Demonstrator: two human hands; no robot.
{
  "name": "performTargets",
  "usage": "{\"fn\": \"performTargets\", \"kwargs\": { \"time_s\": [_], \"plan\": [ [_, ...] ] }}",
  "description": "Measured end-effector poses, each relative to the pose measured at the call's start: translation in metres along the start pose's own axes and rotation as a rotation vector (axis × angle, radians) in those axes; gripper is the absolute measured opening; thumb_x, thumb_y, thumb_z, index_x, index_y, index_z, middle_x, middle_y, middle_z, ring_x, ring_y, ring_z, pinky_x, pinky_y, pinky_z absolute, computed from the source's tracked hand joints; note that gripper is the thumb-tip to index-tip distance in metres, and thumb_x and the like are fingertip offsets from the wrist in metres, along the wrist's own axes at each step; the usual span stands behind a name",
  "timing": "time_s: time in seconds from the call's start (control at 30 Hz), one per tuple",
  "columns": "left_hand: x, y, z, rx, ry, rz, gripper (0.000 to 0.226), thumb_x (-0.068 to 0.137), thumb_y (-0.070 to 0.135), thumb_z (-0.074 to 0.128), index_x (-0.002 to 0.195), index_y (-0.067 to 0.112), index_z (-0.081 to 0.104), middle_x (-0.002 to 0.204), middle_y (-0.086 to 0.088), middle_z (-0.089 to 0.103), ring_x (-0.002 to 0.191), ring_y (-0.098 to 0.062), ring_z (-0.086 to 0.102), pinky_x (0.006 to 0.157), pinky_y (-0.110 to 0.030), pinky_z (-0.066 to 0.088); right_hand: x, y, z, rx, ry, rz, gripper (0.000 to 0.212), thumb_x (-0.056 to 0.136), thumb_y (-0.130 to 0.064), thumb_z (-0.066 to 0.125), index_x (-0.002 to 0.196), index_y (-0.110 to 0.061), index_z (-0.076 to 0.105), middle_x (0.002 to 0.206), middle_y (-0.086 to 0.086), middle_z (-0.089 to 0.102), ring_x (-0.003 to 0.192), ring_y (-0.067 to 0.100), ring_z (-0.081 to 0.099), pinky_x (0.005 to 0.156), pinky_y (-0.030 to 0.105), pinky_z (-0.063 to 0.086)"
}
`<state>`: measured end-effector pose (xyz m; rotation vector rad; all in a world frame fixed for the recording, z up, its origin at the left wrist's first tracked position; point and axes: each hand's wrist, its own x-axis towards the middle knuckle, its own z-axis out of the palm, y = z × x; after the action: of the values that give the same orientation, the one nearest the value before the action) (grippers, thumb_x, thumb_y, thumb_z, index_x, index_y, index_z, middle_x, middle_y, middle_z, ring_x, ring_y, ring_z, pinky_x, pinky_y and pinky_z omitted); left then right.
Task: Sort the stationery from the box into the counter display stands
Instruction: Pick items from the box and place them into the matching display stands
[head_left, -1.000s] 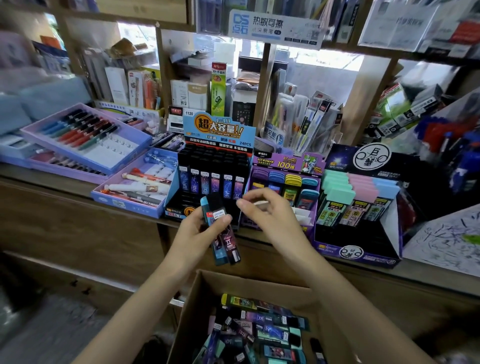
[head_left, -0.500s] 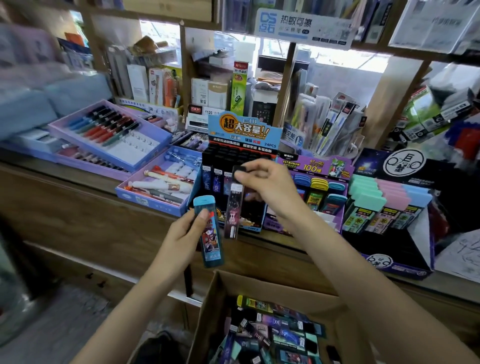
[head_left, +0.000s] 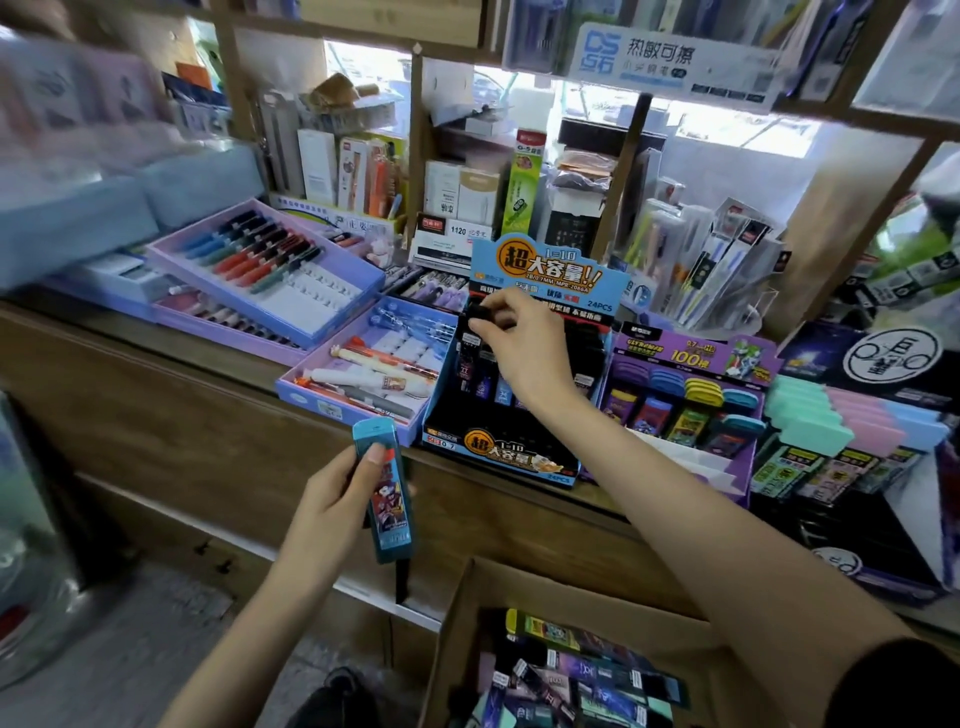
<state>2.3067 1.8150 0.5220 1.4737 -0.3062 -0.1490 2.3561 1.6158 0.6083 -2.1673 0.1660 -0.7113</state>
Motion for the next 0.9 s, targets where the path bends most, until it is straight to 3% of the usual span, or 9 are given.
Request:
{"fn": "performTargets", "kwargs": {
  "time_s": [0.13,0.23,0.33,0.5,0.6,0.7,0.8,0.9],
  "plan": [
    [0.002,-0.003,-0.001,-0.025,-0.006,-0.008,0.031,0.083,0.039,0.048,0.094,0.013,0.062,0.077,-0.004,0.073,0.071,-0.014,0.07,0.056,-0.018,0.053,0.0,0.002,0.001,-0.019,-0.014,0.003,0.011,0.085,-0.017,0.068,0.094,-0.013,0.063,0.074,-0.01,0.057,0.077,0.015,0.059,0.077,0.035,0.053],
    [0.002,-0.006,-0.002,-0.031,-0.015,-0.015,0.031,0.083,0.039,0.048,0.093,0.014,0.063,0.078,-0.002,0.073,0.071,-0.012,0.07,0.055,-0.016,0.051,0.003,0.003,0.003,0.023,-0.029,0.042,0.008,0.085,-0.014,0.068,0.089,-0.016,0.061,0.074,-0.004,0.061,0.073,0.017,0.061,0.076,0.04,0.055],
    [0.003,-0.008,-0.002,-0.033,-0.014,-0.022,0.031,0.083,0.04,0.048,0.094,0.014,0.063,0.078,-0.002,0.073,0.073,-0.012,0.07,0.056,-0.016,0.051,0.002,0.008,0.011,-0.013,-0.047,0.063,0.007,0.085,-0.015,0.069,0.089,-0.015,0.063,0.079,0.005,0.067,0.071,0.017,0.062,0.072,0.035,0.054],
    [0.003,-0.008,0.0,-0.04,-0.026,-0.024,0.033,0.083,0.041,0.048,0.097,0.014,0.063,0.079,-0.002,0.073,0.074,-0.012,0.071,0.055,-0.015,0.051,-0.006,0.015,0.021,-0.138,-0.022,0.012,0.023,0.088,-0.021,0.066,0.104,-0.005,0.067,0.092,0.01,0.069,0.08,0.016,0.061,0.075,0.027,0.05],
    [0.005,-0.005,0.004,-0.02,-0.037,-0.004,0.034,0.084,0.041,0.047,0.097,0.013,0.063,0.081,-0.004,0.074,0.073,-0.013,0.071,0.056,-0.016,0.052,-0.004,0.012,0.014,-0.307,-0.097,-0.008,0.034,0.089,-0.03,0.063,0.083,0.003,0.066,0.072,0.013,0.064,0.071,0.027,0.062,0.072,0.04,0.053],
    [0.006,-0.001,0.011,-0.013,-0.064,0.014,0.032,0.084,0.041,0.048,0.095,0.015,0.063,0.08,-0.006,0.074,0.072,-0.013,0.071,0.056,-0.017,0.052,-0.017,0.011,0.0,-0.457,-0.119,-0.012,0.049,0.093,-0.04,0.054,0.065,0.0,0.06,0.054,0.008,0.055,0.055,0.027,0.058,0.06,0.039,0.053],
    [0.004,0.002,0.024,-0.004,-0.107,0.016,0.031,0.085,0.042,0.048,0.094,0.016,0.063,0.079,-0.005,0.074,0.07,-0.013,0.07,0.057,-0.018,0.053,-0.048,0.014,-0.02,-0.059,-0.228,0.14,0.037,0.094,-0.039,0.052,0.077,-0.009,0.067,0.068,0.003,0.068,0.064,0.015,0.066,0.062,0.033,0.053],
    [0.001,0.005,0.042,0.016,-0.183,0.035,0.03,0.086,0.041,0.048,0.095,0.018,0.064,0.081,-0.005,0.074,0.073,-0.014,0.07,0.06,-0.018,0.053,-0.082,0.014,-0.04,0.268,-0.401,0.231,0.02,0.092,-0.036,0.056,0.086,-0.022,0.068,0.079,-0.004,0.068,0.075,0.005,0.065,0.063,0.024,0.055]
  ]
}}
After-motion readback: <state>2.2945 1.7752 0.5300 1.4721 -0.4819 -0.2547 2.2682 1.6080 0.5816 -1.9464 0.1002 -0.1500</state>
